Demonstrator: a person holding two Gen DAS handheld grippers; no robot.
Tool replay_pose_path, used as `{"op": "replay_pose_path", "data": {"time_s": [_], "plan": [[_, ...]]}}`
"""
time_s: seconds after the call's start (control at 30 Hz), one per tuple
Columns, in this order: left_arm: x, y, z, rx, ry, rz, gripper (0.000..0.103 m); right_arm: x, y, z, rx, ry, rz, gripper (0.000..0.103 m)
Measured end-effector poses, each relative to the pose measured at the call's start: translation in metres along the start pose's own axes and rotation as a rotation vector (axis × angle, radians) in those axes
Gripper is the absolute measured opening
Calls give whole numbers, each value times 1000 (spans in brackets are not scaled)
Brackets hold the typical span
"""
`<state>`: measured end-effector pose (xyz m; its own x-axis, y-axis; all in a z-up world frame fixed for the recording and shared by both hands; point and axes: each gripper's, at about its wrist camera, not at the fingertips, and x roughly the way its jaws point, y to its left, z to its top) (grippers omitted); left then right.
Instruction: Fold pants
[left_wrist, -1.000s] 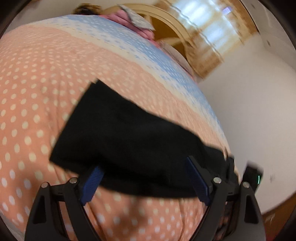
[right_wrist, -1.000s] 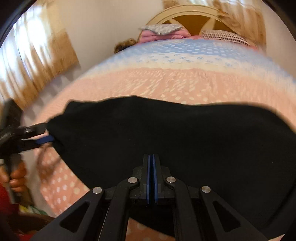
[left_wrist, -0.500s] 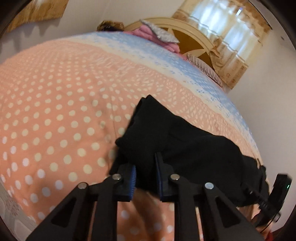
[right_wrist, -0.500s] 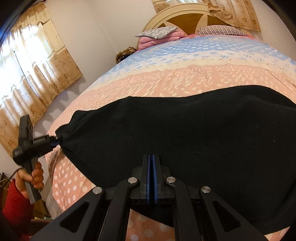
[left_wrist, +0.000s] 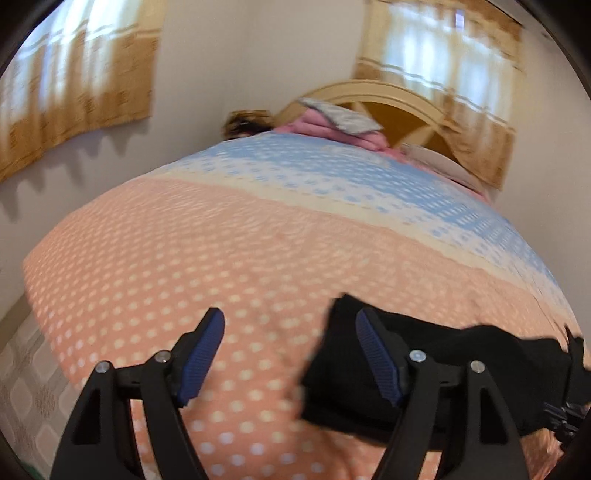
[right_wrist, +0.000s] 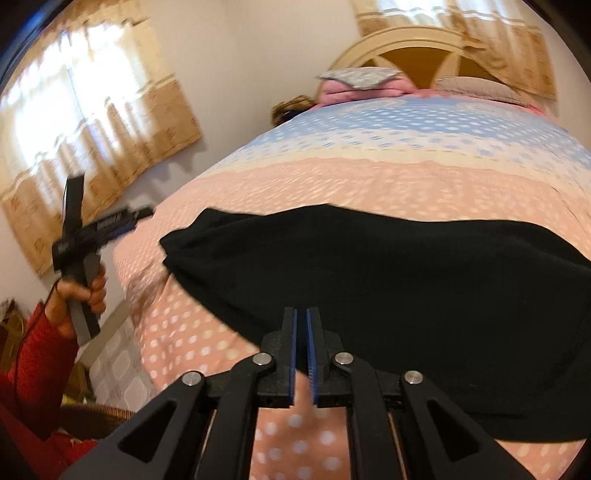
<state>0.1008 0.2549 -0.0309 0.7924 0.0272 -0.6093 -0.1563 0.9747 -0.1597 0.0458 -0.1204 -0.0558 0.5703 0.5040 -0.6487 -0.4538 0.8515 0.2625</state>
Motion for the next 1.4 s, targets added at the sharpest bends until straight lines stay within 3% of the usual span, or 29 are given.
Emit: {"op": "replay_pose_path", "data": {"time_s": [0.03,0.07,0.1,0.17,0.23,0.37,0.43,0.63,0.67,0.77,0.9,0.97,1.1,1.13,1.23,1.3,1.37,1.4], "plan": [[5,-10,-2,27,13,-28,77,6,6,-1,-30,13,-3,27],[8,-17,-4,46,26,-49,78,11,13,-2,-56,24,-7,49],[15,-26,-4,64,38,-62,78,15,17,-3,-76,30,-7,57],[27,-39,-12,102,75,-50,78,20,25,-5,-116,36,-14,61],[41,-43,-20,111,131,-22,78,25,30,-5,-175,45,-88,61],[52,-33,-32,66,192,-38,79,34,35,-11,-299,79,-198,44],[49,-29,-35,41,209,-46,82,45,33,-17,-346,129,-219,44],[50,-20,-36,-26,237,-69,89,53,38,-18,-445,110,-240,43],[53,-21,-35,-23,239,-68,89,54,39,-18,-452,106,-248,28],[54,-19,-34,-13,249,-64,89,45,33,-5,-372,88,-205,6],[56,-17,-33,5,268,-54,89,12,32,4,-335,33,-141,5],[56,-15,-34,20,272,-29,90,4,36,-2,-377,63,-136,5],[52,-16,-38,38,277,-2,91,28,34,-35,-440,193,-162,6],[51,-17,-37,38,279,5,91,25,34,-38,-455,143,-161,7],[41,-18,-31,29,261,39,91,18,32,-30,-429,171,-124,14],[32,-26,-25,36,218,45,91,6,22,-17,-334,164,-19,33],[22,-40,-20,44,169,-9,91,-16,1,7,-167,83,117,68],[20,-48,-19,49,154,-37,91,-21,-4,15,-118,44,147,74]]}}
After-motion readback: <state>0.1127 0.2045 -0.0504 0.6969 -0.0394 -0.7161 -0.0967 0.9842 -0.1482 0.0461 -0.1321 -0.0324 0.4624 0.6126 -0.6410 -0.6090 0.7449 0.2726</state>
